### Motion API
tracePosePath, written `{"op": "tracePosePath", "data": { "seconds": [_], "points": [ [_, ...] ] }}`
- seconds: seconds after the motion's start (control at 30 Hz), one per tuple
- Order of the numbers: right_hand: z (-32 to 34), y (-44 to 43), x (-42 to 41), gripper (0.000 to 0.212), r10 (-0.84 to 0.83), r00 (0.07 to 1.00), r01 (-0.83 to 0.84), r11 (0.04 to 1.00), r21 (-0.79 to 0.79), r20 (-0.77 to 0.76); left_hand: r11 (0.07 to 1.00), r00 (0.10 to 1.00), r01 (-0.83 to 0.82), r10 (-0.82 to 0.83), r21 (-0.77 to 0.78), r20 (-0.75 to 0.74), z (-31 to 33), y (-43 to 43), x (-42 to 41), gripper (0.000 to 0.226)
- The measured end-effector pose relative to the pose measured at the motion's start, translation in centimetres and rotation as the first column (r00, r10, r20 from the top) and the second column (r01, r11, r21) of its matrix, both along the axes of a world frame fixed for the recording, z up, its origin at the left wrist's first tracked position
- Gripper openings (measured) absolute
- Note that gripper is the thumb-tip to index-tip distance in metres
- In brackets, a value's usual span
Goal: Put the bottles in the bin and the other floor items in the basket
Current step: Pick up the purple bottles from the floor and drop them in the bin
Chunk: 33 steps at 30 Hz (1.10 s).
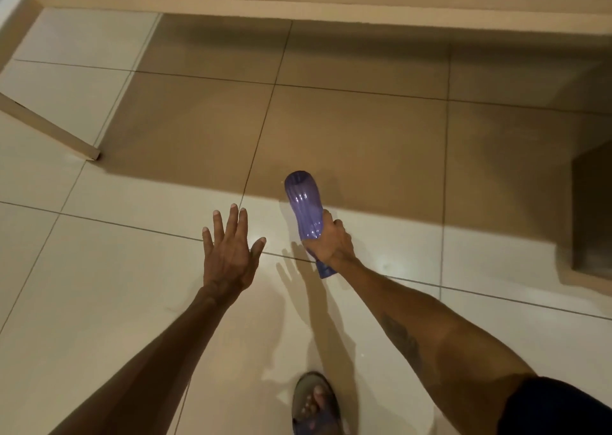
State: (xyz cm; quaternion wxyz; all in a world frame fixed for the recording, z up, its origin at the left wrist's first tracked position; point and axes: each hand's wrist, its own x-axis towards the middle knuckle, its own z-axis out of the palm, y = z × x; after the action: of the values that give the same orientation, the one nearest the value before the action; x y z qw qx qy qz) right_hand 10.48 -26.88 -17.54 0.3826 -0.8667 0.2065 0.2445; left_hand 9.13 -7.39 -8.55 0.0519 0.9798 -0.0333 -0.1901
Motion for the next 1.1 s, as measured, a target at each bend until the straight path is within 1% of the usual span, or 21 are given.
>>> {"op": "tracePosePath", "data": {
  "seconds": [0.1, 0.23, 0.43, 0.63, 0.77, 0.9, 1.0, 1.1],
  "points": [
    [5.2, -4.0, -1.0, 0.083, -0.003, 1.000, 0.004, 1.000, -0.025, 0.022, 1.000, 1.000, 0.025, -0.024, 0.015, -0.012, 3.6, -3.2, -1.0, 0.071],
    [13.7, -10.7, -3.4, 0.078, -0.076, 0.995, 0.077, 0.997, -0.014, 0.069, 0.995, 0.995, 0.096, -0.096, -0.001, 0.010, 10.2, -9.8, -2.8, 0.071],
    [25.5, -21.7, -6.5, 0.075, -0.181, 0.969, 0.187, 0.982, -0.017, 0.169, 0.971, 0.969, 0.240, -0.241, 0.020, 0.062, 19.7, -21.3, -3.4, 0.073],
    [35.2, -35.2, -8.6, 0.073, -0.252, 0.934, 0.278, 0.958, -0.071, 0.253, 0.931, 0.925, 0.364, -0.358, -0.028, 0.132, 26.9, -34.8, -3.3, 0.073],
    [39.3, -45.8, -11.2, 0.073, -0.294, 0.914, 0.354, 0.914, -0.197, 0.279, 0.897, 0.889, 0.440, -0.429, -0.045, 0.163, 30.4, -43.3, -4.0, 0.073],
    [41.9, -56.2, -15.5, 0.085, -0.329, 0.890, 0.423, 0.854, -0.302, 0.317, 0.874, 0.867, 0.483, -0.469, -0.056, 0.169, 32.5, -50.7, -5.0, 0.074],
    [42.5, -62.7, -18.8, 0.087, -0.298, 0.905, 0.406, 0.814, -0.415, 0.303, 0.854, 0.846, 0.517, -0.499, -0.061, 0.189, 33.1, -55.3, -5.5, 0.073],
    [42.0, -67.8, -21.1, 0.088, -0.263, 0.943, 0.331, 0.783, -0.527, 0.203, 0.853, 0.847, 0.515, -0.493, -0.078, 0.197, 32.8, -58.9, -6.1, 0.073]
  ]
}}
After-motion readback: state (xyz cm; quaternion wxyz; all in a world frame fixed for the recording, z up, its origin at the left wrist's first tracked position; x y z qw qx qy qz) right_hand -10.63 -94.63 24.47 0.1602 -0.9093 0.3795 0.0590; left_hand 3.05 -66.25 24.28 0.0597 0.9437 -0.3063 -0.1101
